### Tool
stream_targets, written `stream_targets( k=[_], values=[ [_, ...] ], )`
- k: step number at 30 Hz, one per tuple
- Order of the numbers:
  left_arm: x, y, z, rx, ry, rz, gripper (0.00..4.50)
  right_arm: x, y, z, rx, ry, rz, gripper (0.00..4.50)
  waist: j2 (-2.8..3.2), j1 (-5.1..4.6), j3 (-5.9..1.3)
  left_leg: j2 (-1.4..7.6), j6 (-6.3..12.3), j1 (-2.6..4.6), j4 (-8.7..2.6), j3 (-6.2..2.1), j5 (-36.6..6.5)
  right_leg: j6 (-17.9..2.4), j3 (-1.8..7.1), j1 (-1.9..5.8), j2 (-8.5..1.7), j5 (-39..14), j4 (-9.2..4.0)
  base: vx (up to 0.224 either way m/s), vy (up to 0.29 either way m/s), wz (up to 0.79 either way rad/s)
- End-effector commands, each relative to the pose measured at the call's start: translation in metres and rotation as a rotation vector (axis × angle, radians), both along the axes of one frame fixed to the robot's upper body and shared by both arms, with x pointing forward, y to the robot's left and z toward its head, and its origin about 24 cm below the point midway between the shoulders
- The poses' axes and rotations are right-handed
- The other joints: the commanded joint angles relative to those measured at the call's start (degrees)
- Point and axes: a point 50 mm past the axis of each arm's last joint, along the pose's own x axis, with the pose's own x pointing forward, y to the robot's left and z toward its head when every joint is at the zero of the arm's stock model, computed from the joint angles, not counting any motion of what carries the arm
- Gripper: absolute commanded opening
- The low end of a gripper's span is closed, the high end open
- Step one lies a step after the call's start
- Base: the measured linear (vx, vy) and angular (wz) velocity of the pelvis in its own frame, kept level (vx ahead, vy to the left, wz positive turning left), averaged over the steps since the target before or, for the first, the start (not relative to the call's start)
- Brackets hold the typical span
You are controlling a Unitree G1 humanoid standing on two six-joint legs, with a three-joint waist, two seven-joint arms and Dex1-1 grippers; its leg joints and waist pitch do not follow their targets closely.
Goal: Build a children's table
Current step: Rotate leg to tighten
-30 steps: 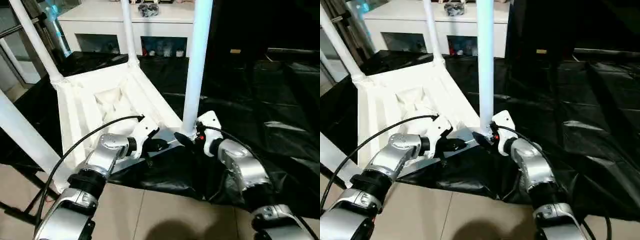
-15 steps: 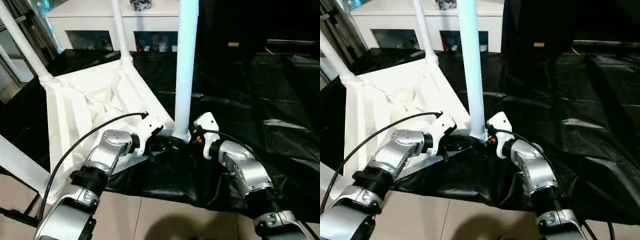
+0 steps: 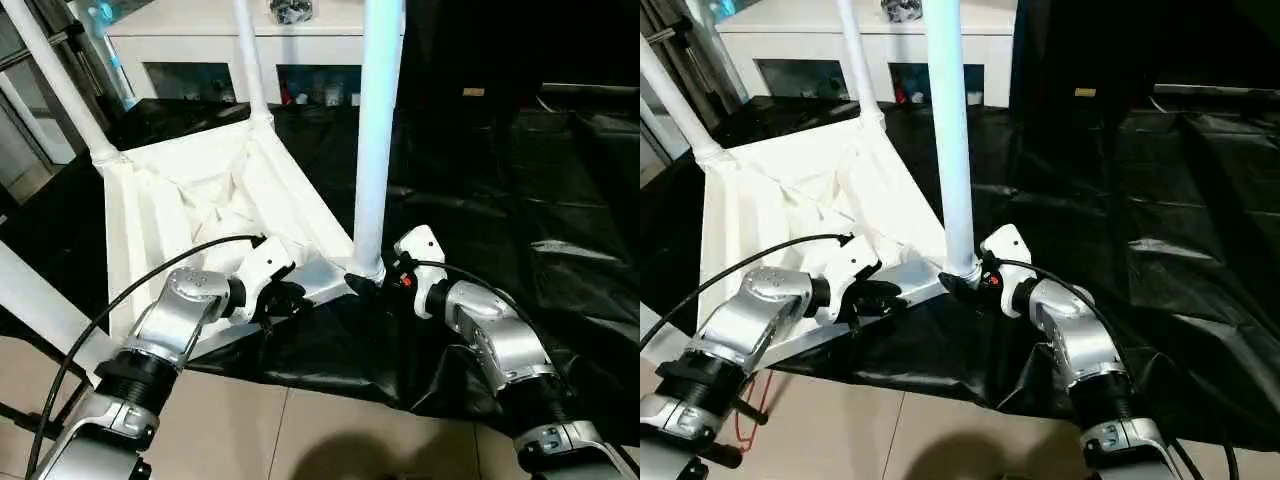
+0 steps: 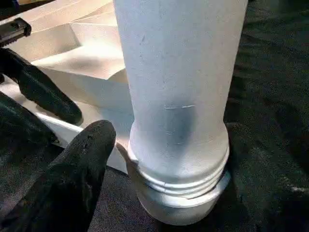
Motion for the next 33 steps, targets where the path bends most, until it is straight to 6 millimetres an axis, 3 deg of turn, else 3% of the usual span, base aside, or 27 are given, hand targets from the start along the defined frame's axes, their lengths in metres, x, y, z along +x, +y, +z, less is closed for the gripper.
stream_targets(
  k=[1,2,3,5,7,11,12,16,19,22,23,24,25,28,29,31,32,33],
  values=[
    [0.003,0.002,0.003,-0.024,-0.018,0.03,1.02,-0.007,0.004,-0.013,-0.021,0.065,0.029,3.86,0.08,0.13,-3.31,0.62,2.74,-0.25,-3.67,-0.05,-12.46,-12.56,2.1,3.37,-2.4,-13.02,-3.69,0.0,0.0,0.0],
    [0.004,0.001,0.002,-0.034,-0.019,0.037,0.97,-0.007,0.004,-0.013,-0.021,0.064,0.03,3.86,0.06,0.15,-3.37,0.63,2.76,-0.27,-3.68,-0.12,-12.32,-12.69,2.07,3.46,-2.44,-12.75,-3.57,0.0,0.0,0.0],
    [0.006,0.0,0.0,-0.042,-0.015,0.042,0.86,-0.008,0.003,-0.014,-0.024,0.062,0.033,3.86,0.57,0.13,-3.34,0.56,2.89,-0.23,-3.63,-0.09,-12.58,-12.74,2.02,3.39,-2.4,-12.82,-3.64,0.0,0.0,0.0],
    [0.006,0.0,-0.001,-0.045,-0.007,0.043,0.73,-0.008,0.003,-0.014,-0.026,0.061,0.034,3.86,0.26,0.08,-3.34,0.5,3.02,-0.16,-3.6,-0.03,-13.18,-12.69,2.0,3.4,-2.33,-12.98,-3.79,0.0,0.0,0.0],
    [0.005,-0.001,-0.003,-0.054,0.007,0.036,0.51,-0.009,0.002,-0.014,-0.028,0.059,0.033,3.86,1.12,0.08,-3.29,0.49,2.94,-0.04,-3.57,-0.04,-14.01,-12.56,1.99,3.36,-2.39,-14.28,-3.84,0.0,0.0,0.0],
    [0.002,-0.001,-0.008,-0.05,0.035,0.007,0.28,-0.011,-0.001,-0.015,-0.041,0.054,0.033,3.86,0.86,0.07,-3.28,0.38,3.36,-0.2,-3.52,-0.03,-13.57,-11.89,1.91,3.49,-2.35,-15.49,-4.06,0.0,0.0,0.0],
    [0.0,0.001,-0.012,-0.024,0.051,-0.012,0.14,-0.012,-0.002,-0.014,-0.051,0.039,0.042,3.86,1.23,0.08,-3.4,0.39,3.65,-0.25,-3.41,-0.09,-12.59,-11.61,1.9,3.53,-2.38,-15.23,-3.98,0.0,0.0,0.0],
    [-0.005,0.002,-0.013,-0.036,0.071,-0.081,0.06,-0.01,-0.008,-0.009,-0.035,0.026,0.041,3.86,1.44,-0.24,-3.49,0.4,4.11,-0.42,-3.37,-0.16,-12.13,-11.68,1.82,3.63,-2.3,-14.35,-3.81,0.0,0.0,0.0],
    [-0.008,-0.001,-0.009,-0.081,0.058,-0.139,0.0,-0.008,-0.014,-0.004,-0.011,0.033,0.062,4.23,1.6,-0.36,-3.68,0.47,4.65,-0.39,-3.22,-0.17,-11.1,-12.75,1.78,3.7,-2.24,-11.64,-3.52,0.0,0.0,0.0],
    [-0.017,-0.004,-0.003,-0.141,0.058,-0.263,0.0,-0.014,-0.023,0.005,-0.037,0.033,0.199,4.33,1.03,0.06,-4.15,0.65,6.58,-0.66,-2.67,-0.07,-7.81,-14.28,1.76,3.91,-2.16,-6.2,-2.76,0.0,0.0,0.0],
    [-0.017,-0.004,-0.002,-0.142,0.058,-0.266,0.0,-0.014,-0.023,0.005,-0.04,0.032,0.204,4.43,1.3,0.27,-4.09,0.71,7.13,-0.65,-2.59,-0.03,-7.32,-14.49,1.78,3.81,-2.23,-5.64,-2.61,0.0,0.0,0.0],
    [-0.019,-0.005,-0.001,-0.146,0.06,-0.3,0.0,-0.017,-0.024,0.007,-0.065,0.021,0.26,4.43,1.08,0.6,-4.04,0.83,7.92,-0.51,-2.54,0.11,-6.88,-14.6,1.81,3.57,-2.28,-5.75,-2.7,0.0,0.0,0.0],
    [-0.02,-0.005,-0.001,-0.146,0.061,-0.304,0.0,-0.017,-0.024,0.008,-0.067,0.02,0.266,4.43,1.23,1.06,-4.08,0.83,8.07,-0.36,-2.44,0.17,-6.86,-14.53,1.87,3.46,-2.36,-6.23,-2.63,0.0,0.0,0.0],
    [-0.026,-0.003,-0.002,-0.135,0.082,-0.366,0.0,-0.02,-0.024,0.014,-0.074,0.016,0.365,4.43,0.35,1.66,-3.79,0.95,7.36,-0.38,-2.71,0.24,-8.92,-13.68,1.95,3.35,-2.47,-10.61,-2.8,0.0,0.0,0.0],
    [-0.026,-0.003,-0.002,-0.133,0.083,-0.37,0.0,-0.02,-0.024,0.014,-0.072,0.017,0.37,4.43,0.62,1.85,-3.79,1.07,7.06,-0.29,-2.78,0.18,-9.21,-13.33,2.0,3.3,-2.56,-11.6,-2.83,0.0,0.0,0.0],
    [-0.028,-0.002,-0.003,-0.122,0.086,-0.382,0.0,-0.02,-0.024,0.016,-0.063,0.021,0.392,4.43,0.05,2.21,-3.65,1.1,6.35,-0.05,-2.81,0.39,-9.86,-12.75,2.19,2.9,-2.45,-13.28,-3.11,0.0,0.0,0.0],
    [-0.029,-0.002,-0.004,-0.119,0.085,-0.39,0.0,-0.02,-0.023,0.017,-0.064,0.023,0.411,4.43,0.13,2.36,-3.71,1.06,6.26,-0.05,-2.8,0.35,-9.67,-12.69,2.21,2.99,-2.5,-13.27,-3.0,0.0,0.0,0.0],
    [-0.029,-0.001,-0.004,-0.118,0.084,-0.394,0.0,-0.02,-0.022,0.018,-0.065,0.022,0.427,4.43,-0.37,2.49,-3.72,1.05,6.25,-0.27,-2.8,0.34,-8.91,-12.57,2.25,3.1,-2.55,-13.03,-2.82,0.0,0.0,0.0]
  ],
)
